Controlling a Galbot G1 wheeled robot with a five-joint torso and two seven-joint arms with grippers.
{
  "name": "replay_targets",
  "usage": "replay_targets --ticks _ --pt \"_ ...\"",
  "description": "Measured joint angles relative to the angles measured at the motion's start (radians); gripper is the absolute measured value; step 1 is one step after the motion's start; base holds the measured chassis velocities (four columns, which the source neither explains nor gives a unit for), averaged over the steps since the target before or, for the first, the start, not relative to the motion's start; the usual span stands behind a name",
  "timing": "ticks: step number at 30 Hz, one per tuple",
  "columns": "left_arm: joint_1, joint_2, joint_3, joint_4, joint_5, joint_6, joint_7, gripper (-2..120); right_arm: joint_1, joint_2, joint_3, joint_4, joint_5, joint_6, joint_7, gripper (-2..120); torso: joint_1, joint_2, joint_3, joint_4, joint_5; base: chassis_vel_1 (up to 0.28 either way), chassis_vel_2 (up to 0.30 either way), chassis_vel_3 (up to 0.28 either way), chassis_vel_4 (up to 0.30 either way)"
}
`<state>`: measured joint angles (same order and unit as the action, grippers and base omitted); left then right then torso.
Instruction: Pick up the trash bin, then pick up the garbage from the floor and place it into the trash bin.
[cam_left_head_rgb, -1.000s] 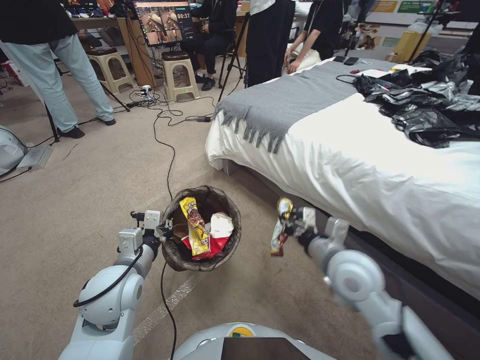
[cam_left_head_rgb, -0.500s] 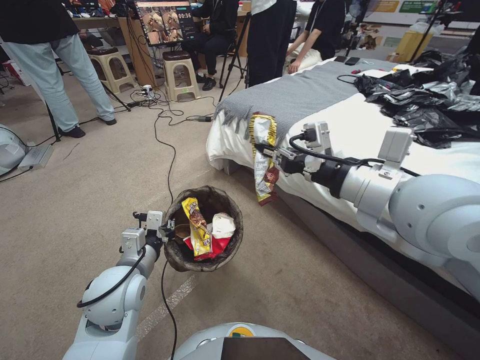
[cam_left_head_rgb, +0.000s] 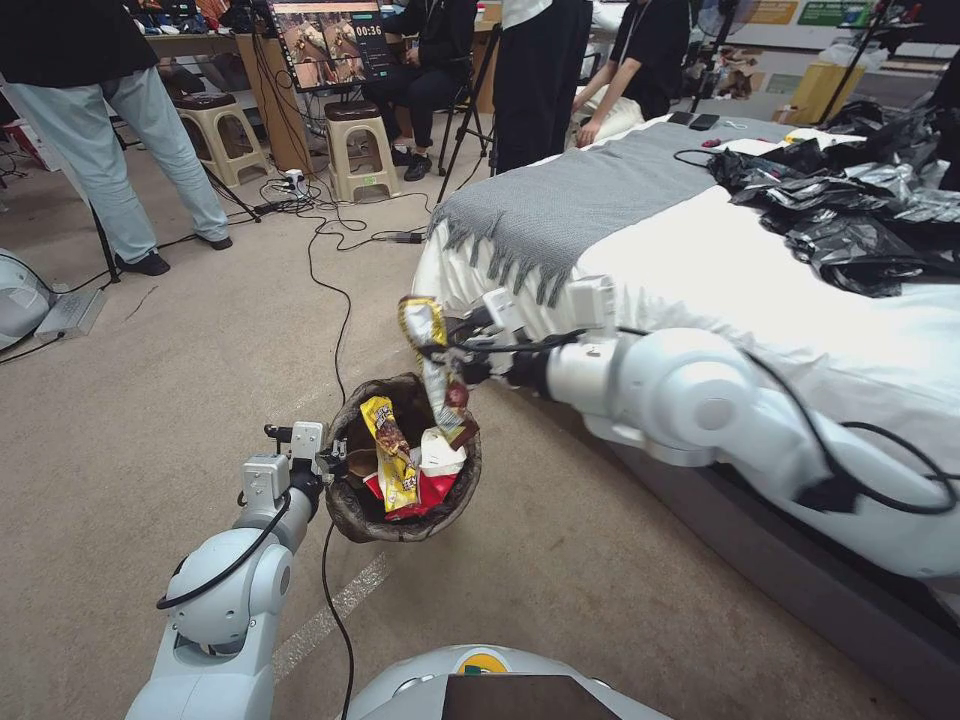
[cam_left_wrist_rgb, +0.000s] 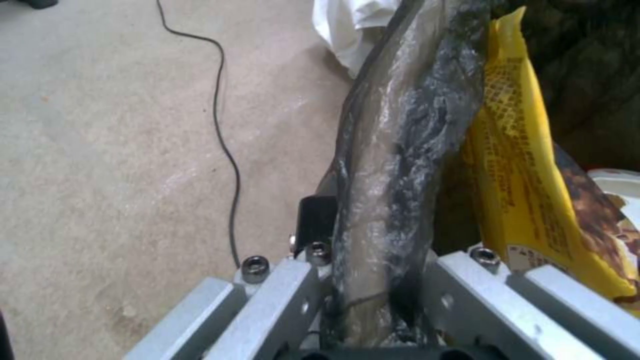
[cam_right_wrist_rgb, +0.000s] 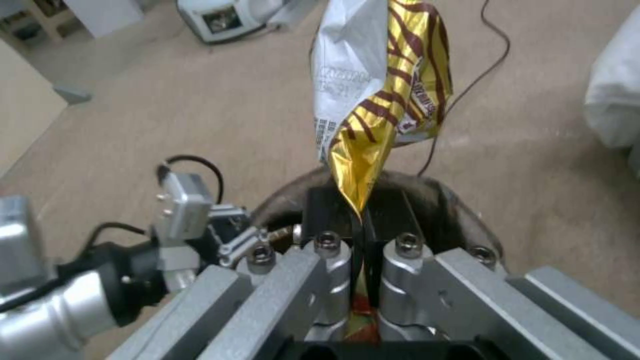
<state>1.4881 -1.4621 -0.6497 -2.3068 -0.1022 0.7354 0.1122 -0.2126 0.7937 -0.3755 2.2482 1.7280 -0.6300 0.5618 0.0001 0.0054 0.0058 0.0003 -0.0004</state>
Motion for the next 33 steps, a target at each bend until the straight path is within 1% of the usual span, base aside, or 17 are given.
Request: replay_targets --ticks 1,2,4,5,7,15,17,18,23,27,28,29,30,31,33 --pt "0.0 0.001 -0.007 0.0 -0.002 0.0 0.001 0 -0.008 0.036 -0.04 -0.04 -0.026 0.007 0.008 0 0.0 0.0 0.0 -0.0004 0.0002 0.0 0.0 0.0 0.0" --pt "0.0 0.001 -0.007 0.0 -0.002 0.0 0.001 0 -0.008 0.036 -0.04 -0.04 -0.026 0.007 0.008 0 0.0 0.0 0.0 -0.0004 0.0002 0.0 0.0 0.0 0.0" --pt "0.0 0.0 -0.01 0.0 -0.003 0.0 0.001 0 -0.028 0.076 -0.076 -0.085 -0.07 0.015 0.011 0 0.0 0.0 0.0 -0.0007 0.0005 0.0 0.0 0.0 0.0" --pt "0.0 0.0 -0.01 0.0 -0.003 0.0 0.001 0 -0.028 0.076 -0.076 -0.085 -0.07 0.015 0.011 0 0.0 0.0 0.0 -0.0007 0.0005 0.0 0.0 0.0 0.0" --pt "-0.001 -0.002 -0.008 0.003 -0.003 0.0 0.001 0 -0.049 0.103 -0.092 -0.114 -0.091 0.019 0.012 0 0.0 0.0 0.0 -0.0005 0.0003 0.0 0.0 0.0 0.0" --pt "-0.004 -0.002 -0.011 0.009 -0.003 0.0 0.002 0 -0.14 0.136 -0.102 -0.171 -0.18 0.022 -0.004 0 0.0 0.0 0.0 -0.0006 0.0003 0.0 0.0 0.0 0.0" --pt "-0.005 0.0 -0.015 0.011 -0.003 0.0 0.002 0 -0.171 0.149 -0.109 -0.209 -0.226 0.032 -0.031 0 0.0 0.0 0.0 -0.0008 0.0003 0.0 0.0 0.0 0.0" --pt "-0.005 0.0 -0.015 0.011 -0.003 0.0 0.002 0 -0.171 0.149 -0.109 -0.209 -0.226 0.032 -0.031 0 0.0 0.0 0.0 -0.0008 0.0003 0.0 0.0 0.0 0.0" --pt "-0.005 -0.002 -0.017 0.015 -0.003 0.0 0.003 0 -0.19 0.21 -0.135 -0.296 -0.266 0.048 -0.05 0 0.0 0.0 0.0 -0.0005 0.0003 0.0 0.0 0.0 0.0" --pt "-0.005 -0.002 -0.02 0.015 -0.003 0.0 0.004 0 -0.198 0.229 -0.147 -0.331 -0.294 0.049 -0.055 0 0.0 0.0 0.0 -0.0004 0.0002 0.0 0.0 0.0 0.0" --pt "-0.005 -0.001 -0.022 0.015 -0.003 0.0 0.004 0 -0.203 0.233 -0.15 -0.341 -0.305 0.051 -0.057 3 0.0 0.0 0.0 -0.0005 0.0003 0.0 0.0 0.0 0.0" --pt "-0.005 -0.001 -0.023 0.016 -0.003 0.0 0.004 0 -0.212 0.24 -0.152 -0.354 -0.324 0.059 -0.061 11 0.0 0.0 0.0 -0.0006 0.0003 0.0 0.0 0.0 0.0" --pt "-0.005 -0.001 -0.023 0.017 -0.003 0.0 0.005 0 -0.218 0.243 -0.151 -0.36 -0.332 0.064 -0.062 15 0.0 0.0 0.0 -0.0006 0.0003 0.0 0.0 0.0 0.0" --pt "-0.005 -0.001 -0.023 0.017 -0.003 0.0 0.005 0 -0.218 0.243 -0.151 -0.36 -0.332 0.064 -0.062 15 0.0 0.0 0.0 -0.0006 0.0003 0.0 0.0 0.0 0.0" --pt "-0.005 0.0 -0.022 0.02 -0.003 0.0 0.005 0 -0.229 0.249 -0.151 -0.366 -0.346 0.071 -0.062 25 0.0 0.0 0.0 -0.0006 0.0003 0.0 0.0 0.0 0.0"
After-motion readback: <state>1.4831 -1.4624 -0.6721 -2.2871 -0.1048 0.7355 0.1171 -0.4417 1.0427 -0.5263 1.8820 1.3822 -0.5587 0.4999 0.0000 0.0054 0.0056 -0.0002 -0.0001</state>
